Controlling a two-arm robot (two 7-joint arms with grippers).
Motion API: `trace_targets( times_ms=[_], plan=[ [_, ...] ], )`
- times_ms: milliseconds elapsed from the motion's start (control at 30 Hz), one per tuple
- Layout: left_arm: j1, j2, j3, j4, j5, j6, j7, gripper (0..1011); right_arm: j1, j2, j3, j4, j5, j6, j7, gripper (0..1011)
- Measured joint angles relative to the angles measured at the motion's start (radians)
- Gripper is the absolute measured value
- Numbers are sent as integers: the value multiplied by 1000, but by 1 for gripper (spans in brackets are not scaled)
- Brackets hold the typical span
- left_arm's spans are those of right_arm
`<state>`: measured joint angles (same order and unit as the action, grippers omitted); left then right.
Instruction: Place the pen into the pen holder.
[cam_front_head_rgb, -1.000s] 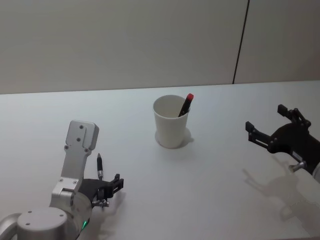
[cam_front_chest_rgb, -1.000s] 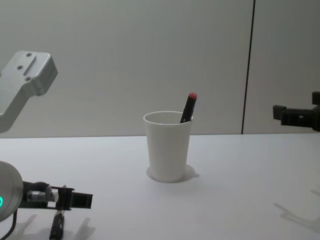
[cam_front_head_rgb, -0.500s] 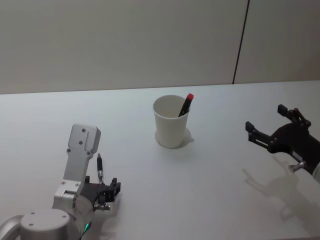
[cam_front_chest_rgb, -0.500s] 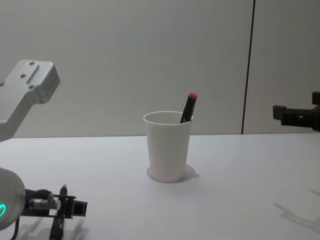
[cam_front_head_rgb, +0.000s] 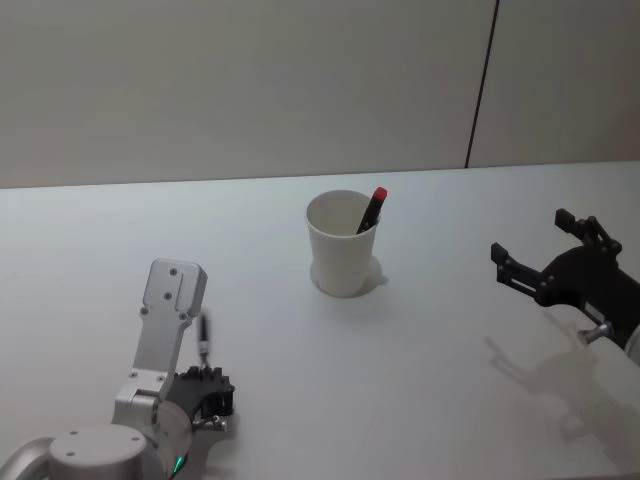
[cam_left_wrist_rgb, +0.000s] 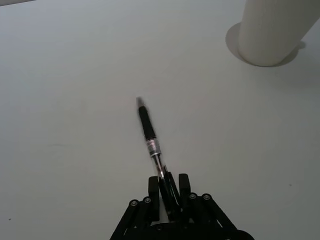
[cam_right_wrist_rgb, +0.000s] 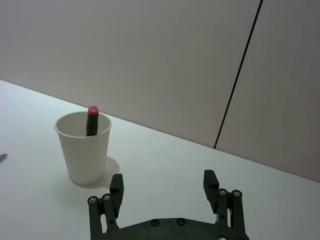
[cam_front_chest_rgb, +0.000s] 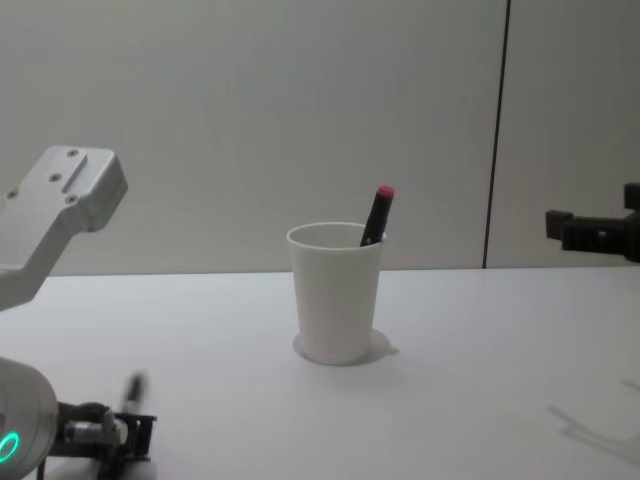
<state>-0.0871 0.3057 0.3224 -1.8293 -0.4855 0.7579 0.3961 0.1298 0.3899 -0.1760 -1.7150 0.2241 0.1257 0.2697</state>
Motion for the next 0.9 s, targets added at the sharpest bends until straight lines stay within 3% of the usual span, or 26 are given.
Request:
trace_targets(
  times_ms=[200, 900],
  plan=[
    [5, -7, -4, 4, 6, -2, -3, 175, 0, 0, 0, 0, 0, 0, 0, 1001],
    [19, -15, -18, 12, 44, -42, -31, 175, 0, 0, 0, 0, 0, 0, 0, 1001]
  ],
)
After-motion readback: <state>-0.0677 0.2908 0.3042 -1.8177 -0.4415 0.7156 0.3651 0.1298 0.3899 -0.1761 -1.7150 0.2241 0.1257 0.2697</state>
